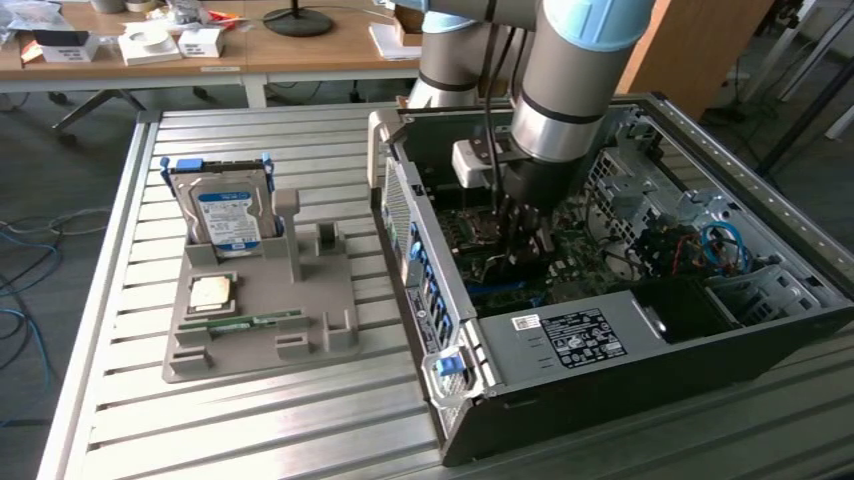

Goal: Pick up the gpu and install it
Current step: 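Insert the gpu into the slot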

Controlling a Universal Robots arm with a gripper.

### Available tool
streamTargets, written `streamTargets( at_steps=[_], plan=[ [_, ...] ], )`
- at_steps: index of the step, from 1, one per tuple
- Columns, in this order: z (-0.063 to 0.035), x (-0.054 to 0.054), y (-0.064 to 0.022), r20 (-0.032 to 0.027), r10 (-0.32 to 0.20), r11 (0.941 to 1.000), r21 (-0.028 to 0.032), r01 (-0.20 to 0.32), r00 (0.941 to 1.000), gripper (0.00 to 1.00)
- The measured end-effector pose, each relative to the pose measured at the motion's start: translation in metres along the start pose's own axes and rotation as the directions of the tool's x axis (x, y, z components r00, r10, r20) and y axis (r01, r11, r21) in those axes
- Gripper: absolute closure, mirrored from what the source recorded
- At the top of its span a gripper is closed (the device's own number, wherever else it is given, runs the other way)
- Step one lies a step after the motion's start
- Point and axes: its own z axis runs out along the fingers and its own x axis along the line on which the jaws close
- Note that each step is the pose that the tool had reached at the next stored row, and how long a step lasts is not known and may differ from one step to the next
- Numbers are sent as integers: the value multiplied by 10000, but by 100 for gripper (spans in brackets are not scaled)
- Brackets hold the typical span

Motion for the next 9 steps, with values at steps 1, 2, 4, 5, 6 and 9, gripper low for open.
streamTargets(
  at_steps=[1,2,4,5,6,9],
  plan=[
    [-28,-1,0,-1,0,10000,0,0,10000,66],
    [-59,-1,-1,-1,0,10000,0,0,10000,66],
    [-127,-3,-2,0,0,10000,1,0,10000,66],
    [-164,-4,-3,-1,1,10000,0,-1,10000,66],
    [-199,-5,-4,0,0,10000,0,0,10000,66],
    [-291,-7,-5,-1,0,10000,-1,0,10000,66]
  ],
)
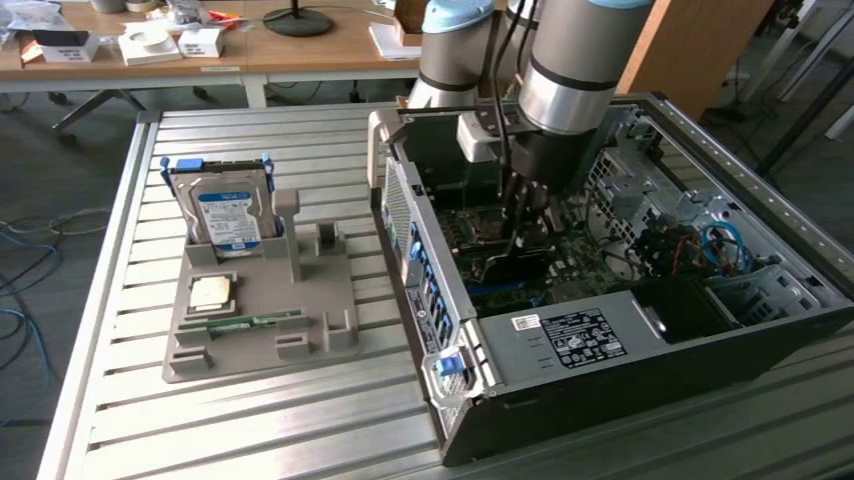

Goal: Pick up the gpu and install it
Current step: 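Insert the gpu into the slot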

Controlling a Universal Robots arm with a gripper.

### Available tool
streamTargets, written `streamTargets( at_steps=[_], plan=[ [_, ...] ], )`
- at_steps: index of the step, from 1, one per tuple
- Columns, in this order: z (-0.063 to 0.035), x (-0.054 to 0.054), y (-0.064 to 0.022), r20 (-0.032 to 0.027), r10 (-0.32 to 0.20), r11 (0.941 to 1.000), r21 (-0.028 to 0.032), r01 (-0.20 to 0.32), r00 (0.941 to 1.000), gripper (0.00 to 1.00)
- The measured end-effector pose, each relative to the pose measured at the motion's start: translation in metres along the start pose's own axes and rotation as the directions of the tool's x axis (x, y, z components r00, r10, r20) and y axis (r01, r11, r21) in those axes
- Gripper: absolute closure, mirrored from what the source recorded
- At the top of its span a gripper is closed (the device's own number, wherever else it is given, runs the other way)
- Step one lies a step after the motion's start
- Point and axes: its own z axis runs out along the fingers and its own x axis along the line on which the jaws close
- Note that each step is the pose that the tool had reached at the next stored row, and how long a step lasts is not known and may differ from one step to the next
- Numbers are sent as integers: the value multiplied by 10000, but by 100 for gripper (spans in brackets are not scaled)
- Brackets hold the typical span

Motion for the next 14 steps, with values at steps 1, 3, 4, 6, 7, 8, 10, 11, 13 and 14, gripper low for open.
streamTargets(
  at_steps=[1,3,4,6,7,8,10,11,13,14],
  plan=[
    [-21,-1,-1,1,0,10000,1,0,10000,66],
    [-56,-2,-1,1,0,10000,0,0,10000,66],
    [-72,-2,-2,1,0,10000,1,0,10000,66],
    [-92,-2,-2,1,0,10000,1,0,10000,66],
    [-102,-3,-2,2,0,10000,1,0,10000,66],
    [-117,-3,-2,1,0,10000,1,0,10000,66],
    [-150,-4,-3,1,0,10000,1,0,10000,66],
    [-167,-4,-3,1,0,10000,1,0,10000,66],
    [-192,-5,-3,1,0,10000,1,0,10000,66],
    [-203,-5,-4,1,0,10000,1,0,10000,66]
  ],
)
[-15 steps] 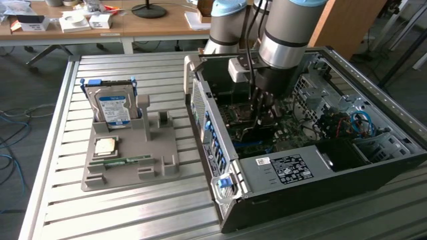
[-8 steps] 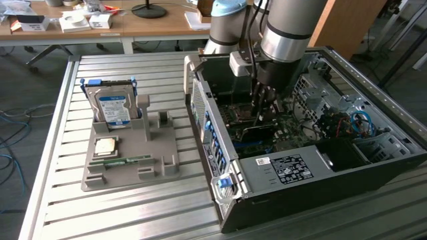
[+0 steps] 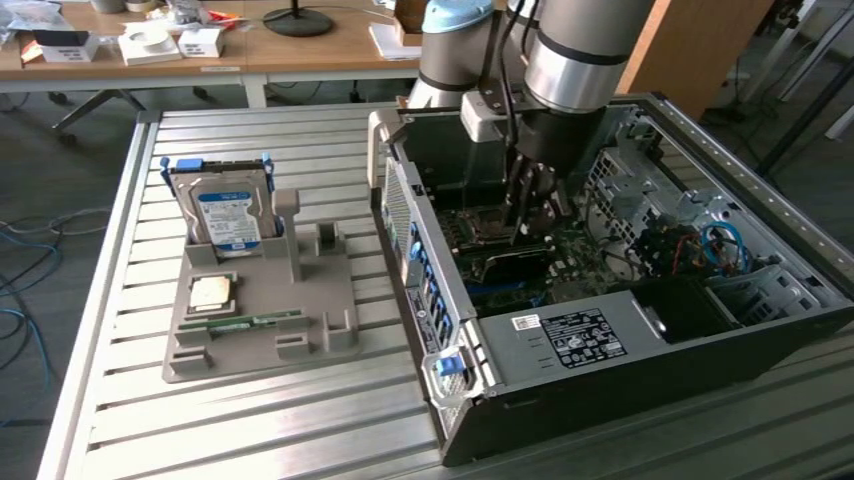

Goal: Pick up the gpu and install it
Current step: 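Insert the gpu into the slot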

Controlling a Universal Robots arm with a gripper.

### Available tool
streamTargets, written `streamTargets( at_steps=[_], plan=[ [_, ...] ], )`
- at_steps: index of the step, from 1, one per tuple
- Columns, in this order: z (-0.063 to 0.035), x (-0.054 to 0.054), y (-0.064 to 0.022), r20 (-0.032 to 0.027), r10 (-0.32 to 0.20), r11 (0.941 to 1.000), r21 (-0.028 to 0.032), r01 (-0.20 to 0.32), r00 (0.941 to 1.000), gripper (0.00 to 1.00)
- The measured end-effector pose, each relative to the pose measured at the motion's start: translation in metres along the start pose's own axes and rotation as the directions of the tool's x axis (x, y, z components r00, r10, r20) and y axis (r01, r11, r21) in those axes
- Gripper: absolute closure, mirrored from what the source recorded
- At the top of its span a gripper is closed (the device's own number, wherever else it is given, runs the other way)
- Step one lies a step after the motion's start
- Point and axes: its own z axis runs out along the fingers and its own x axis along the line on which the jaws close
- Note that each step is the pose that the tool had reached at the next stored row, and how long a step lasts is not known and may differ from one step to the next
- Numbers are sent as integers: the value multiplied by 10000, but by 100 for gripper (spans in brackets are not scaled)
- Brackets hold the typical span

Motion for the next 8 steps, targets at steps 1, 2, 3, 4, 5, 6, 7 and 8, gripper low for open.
streamTargets(
  at_steps=[1,2,3,4,5,6,7,8],
  plan=[
    [-12,0,0,0,0,10000,0,0,10000,66],
    [-24,-1,0,0,0,10000,0,0,10000,66],
    [-34,-1,-1,1,0,10000,0,0,10000,66],
    [-46,-1,-1,1,0,10000,0,0,10000,66],
    [-57,-2,-1,1,0,10000,1,0,10000,66],
    [-69,-2,-1,1,0,10000,0,0,10000,66],
    [-82,-2,-1,0,0,10000,0,0,10000,66],
    [-95,-2,-2,1,0,10000,0,0,10000,66]
  ],
)
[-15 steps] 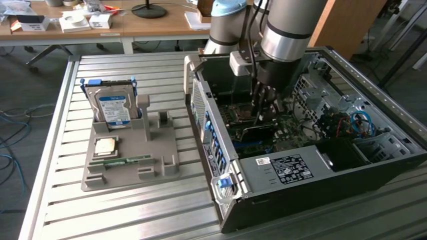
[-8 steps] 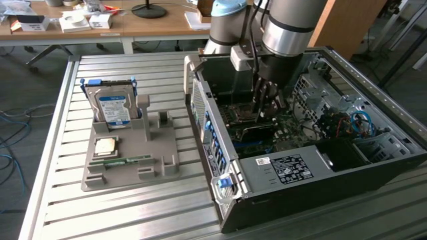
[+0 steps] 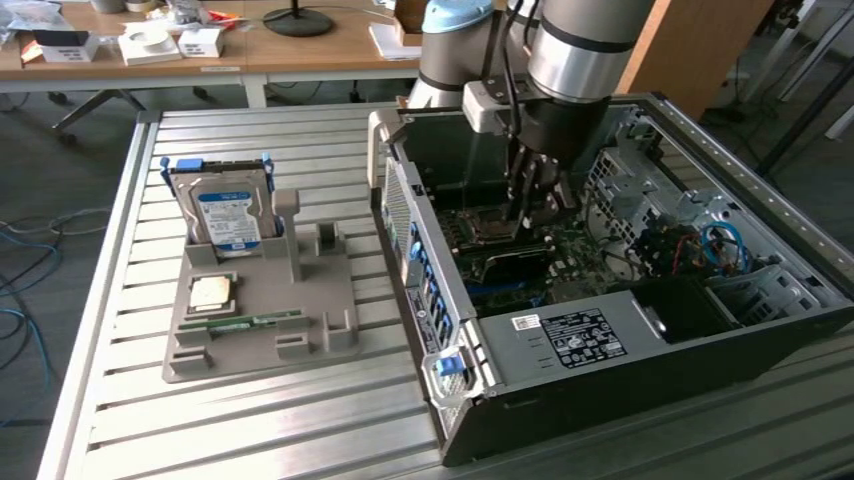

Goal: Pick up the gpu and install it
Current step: 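Insert the gpu into the slot, then press down on the gpu until it lock into place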

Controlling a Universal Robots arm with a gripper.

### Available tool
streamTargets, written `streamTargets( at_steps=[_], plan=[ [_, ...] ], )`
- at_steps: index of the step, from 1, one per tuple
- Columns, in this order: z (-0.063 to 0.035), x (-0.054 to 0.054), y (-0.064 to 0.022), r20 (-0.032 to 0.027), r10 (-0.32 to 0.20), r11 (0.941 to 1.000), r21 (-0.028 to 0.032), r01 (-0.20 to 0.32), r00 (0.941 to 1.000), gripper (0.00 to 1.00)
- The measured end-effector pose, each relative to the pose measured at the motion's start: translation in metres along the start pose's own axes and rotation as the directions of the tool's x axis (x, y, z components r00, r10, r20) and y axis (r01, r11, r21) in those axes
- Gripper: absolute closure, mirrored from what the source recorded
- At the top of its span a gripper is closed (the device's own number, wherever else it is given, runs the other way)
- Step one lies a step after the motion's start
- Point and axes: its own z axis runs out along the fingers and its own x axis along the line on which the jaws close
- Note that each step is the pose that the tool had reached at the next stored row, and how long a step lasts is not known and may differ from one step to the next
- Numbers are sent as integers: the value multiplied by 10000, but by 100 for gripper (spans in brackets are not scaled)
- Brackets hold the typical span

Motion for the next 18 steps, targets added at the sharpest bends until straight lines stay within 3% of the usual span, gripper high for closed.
streamTargets(
  at_steps=[18],
  plan=[
    [-16,-2,-50,0,0,10000,0,0,10000,66]
  ],
)
